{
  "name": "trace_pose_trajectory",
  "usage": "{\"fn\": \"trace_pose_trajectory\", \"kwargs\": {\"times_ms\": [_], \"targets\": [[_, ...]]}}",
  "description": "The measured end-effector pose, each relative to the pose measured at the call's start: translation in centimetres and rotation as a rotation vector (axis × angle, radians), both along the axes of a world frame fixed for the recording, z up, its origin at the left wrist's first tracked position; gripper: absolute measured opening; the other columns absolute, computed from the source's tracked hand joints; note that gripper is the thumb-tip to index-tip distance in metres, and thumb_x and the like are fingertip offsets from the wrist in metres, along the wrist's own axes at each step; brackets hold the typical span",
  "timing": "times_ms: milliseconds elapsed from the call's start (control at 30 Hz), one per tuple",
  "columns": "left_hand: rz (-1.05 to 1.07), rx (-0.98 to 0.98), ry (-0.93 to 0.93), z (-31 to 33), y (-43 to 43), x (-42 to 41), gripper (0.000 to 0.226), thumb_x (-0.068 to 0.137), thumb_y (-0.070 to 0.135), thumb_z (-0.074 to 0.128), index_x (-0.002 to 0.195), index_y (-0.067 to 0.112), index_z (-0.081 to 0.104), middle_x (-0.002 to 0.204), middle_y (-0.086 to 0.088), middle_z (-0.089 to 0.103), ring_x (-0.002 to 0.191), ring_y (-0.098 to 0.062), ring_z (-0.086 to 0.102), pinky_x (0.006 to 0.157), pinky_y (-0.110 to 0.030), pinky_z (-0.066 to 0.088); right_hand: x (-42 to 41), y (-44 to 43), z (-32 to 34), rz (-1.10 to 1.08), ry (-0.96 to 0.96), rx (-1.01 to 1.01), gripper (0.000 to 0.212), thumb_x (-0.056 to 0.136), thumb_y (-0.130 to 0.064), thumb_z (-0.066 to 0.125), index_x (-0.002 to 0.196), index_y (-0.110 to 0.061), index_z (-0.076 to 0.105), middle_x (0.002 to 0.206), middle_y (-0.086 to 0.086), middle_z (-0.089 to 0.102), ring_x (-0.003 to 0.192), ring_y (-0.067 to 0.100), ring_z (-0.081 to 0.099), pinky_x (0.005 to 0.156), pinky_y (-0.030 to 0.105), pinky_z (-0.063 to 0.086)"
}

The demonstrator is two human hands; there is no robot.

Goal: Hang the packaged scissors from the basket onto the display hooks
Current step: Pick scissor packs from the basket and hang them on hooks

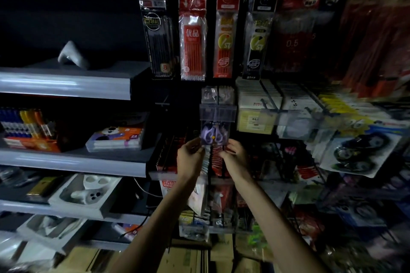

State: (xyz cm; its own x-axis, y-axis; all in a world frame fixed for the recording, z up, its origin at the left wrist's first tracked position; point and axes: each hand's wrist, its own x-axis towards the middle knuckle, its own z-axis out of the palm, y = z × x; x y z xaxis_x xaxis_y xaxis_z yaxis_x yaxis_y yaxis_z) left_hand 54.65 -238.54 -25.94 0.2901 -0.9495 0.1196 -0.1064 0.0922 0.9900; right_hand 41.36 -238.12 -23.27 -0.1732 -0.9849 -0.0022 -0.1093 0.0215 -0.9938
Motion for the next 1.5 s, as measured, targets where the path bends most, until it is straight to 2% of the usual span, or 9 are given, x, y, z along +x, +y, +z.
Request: {"fn": "trace_pose_trajectory", "kwargs": {"times_ms": [100,200,433,667,867,1100,1200,1333,1500], "targets": [[0.003,0.008,0.022,0.2,-0.3,-0.3,0.038,0.098,0.008,0.067,0.137,0.010,0.066,0.127,-0.004,0.073,0.117,-0.015,0.068,0.104,-0.038,0.056,0.1,-0.2,0.1,0.001,-0.008,-0.015,0.046,0.094,0.004,0.061,0.138,-0.003,0.054,0.131,0.011,0.060,0.112,0.012,0.052,0.087,0.019,0.042],[0.000,-0.007,0.012,0.1,-0.6,-0.3,0.042,0.098,0.007,0.067,0.140,0.010,0.064,0.131,-0.002,0.070,0.117,-0.012,0.067,0.098,-0.028,0.056,0.1,-0.2,0.1,-0.001,-0.026,-0.021,0.045,0.094,0.006,0.060,0.138,-0.002,0.054,0.118,0.002,0.057,0.109,0.013,0.053,0.070,0.006,0.044],[-0.037,0.011,0.015,-0.1,-1.3,-0.1,0.044,0.097,0.013,0.069,0.141,0.009,0.063,0.132,-0.006,0.071,0.119,-0.015,0.068,0.101,-0.034,0.058,0.2,-0.6,-0.5,-0.029,-0.027,-0.036,0.041,0.095,0.002,0.061,0.136,-0.003,0.056,0.119,0.004,0.058,0.111,0.014,0.055,0.088,0.022,0.042],[-0.072,-0.022,-0.047,-0.4,-1.0,0.1,0.047,0.097,0.004,0.065,0.144,0.007,0.060,0.136,-0.007,0.068,0.126,-0.020,0.065,0.108,-0.044,0.054,-0.2,-0.7,-1.2,-0.027,-0.005,-0.042,0.044,0.094,0.005,0.061,0.137,-0.005,0.057,0.117,0.002,0.057,0.112,0.015,0.056,0.073,0.005,0.042],[-0.109,-0.069,-0.126,0.0,0.3,0.3,0.047,0.098,0.004,0.065,0.143,0.016,0.061,0.131,0.002,0.069,0.125,-0.017,0.065,0.104,-0.039,0.055,-0.5,-0.3,-1.7,-0.050,-0.029,-0.035,0.046,0.098,-0.008,0.065,0.142,-0.006,0.052,0.132,0.010,0.058,0.115,0.015,0.056,0.091,0.024,0.042],[-0.064,-0.120,-0.403,0.2,5.8,1.6,0.044,0.100,0.026,0.069,0.143,0.024,0.058,0.135,0.004,0.062,0.121,-0.014,0.062,0.101,-0.040,0.056,-2.0,2.9,-2.8,-0.012,0.168,-0.158,0.053,0.094,-0.027,0.073,0.142,-0.022,0.052,0.133,-0.004,0.057,0.125,0.013,0.054,0.103,0.035,0.048],[-0.017,-0.107,-0.603,0.3,9.2,2.6,0.044,0.099,0.030,0.068,0.142,0.028,0.058,0.134,0.006,0.061,0.114,-0.013,0.064,0.087,-0.036,0.058,-2.3,5.5,-3.4,0.053,0.337,-0.233,0.053,0.092,-0.037,0.072,0.141,-0.028,0.054,0.133,-0.010,0.059,0.122,0.006,0.054,0.098,0.027,0.045],[0.073,-0.083,-0.858,0.2,14.3,4.9,0.044,0.097,0.032,0.071,0.139,0.024,0.060,0.129,0.000,0.065,0.100,-0.019,0.069,0.072,-0.031,0.052,-1.0,9.1,-3.7,0.224,0.536,-0.308,0.050,0.093,-0.046,0.069,0.139,-0.030,0.056,0.133,-0.012,0.062,0.119,0.002,0.057,0.096,0.023,0.049],[0.180,0.078,-1.102,-1.3,20.5,9.9,0.048,0.093,0.039,0.069,0.138,0.022,0.063,0.125,-0.004,0.067,0.101,-0.030,0.069,0.078,-0.040,0.056,3.6,12.0,-4.7,0.549,0.702,-0.321,0.052,0.098,-0.048,0.061,0.145,-0.028,0.051,0.140,-0.008,0.053,0.125,0.012,0.052,0.097,0.024,0.046]]}}
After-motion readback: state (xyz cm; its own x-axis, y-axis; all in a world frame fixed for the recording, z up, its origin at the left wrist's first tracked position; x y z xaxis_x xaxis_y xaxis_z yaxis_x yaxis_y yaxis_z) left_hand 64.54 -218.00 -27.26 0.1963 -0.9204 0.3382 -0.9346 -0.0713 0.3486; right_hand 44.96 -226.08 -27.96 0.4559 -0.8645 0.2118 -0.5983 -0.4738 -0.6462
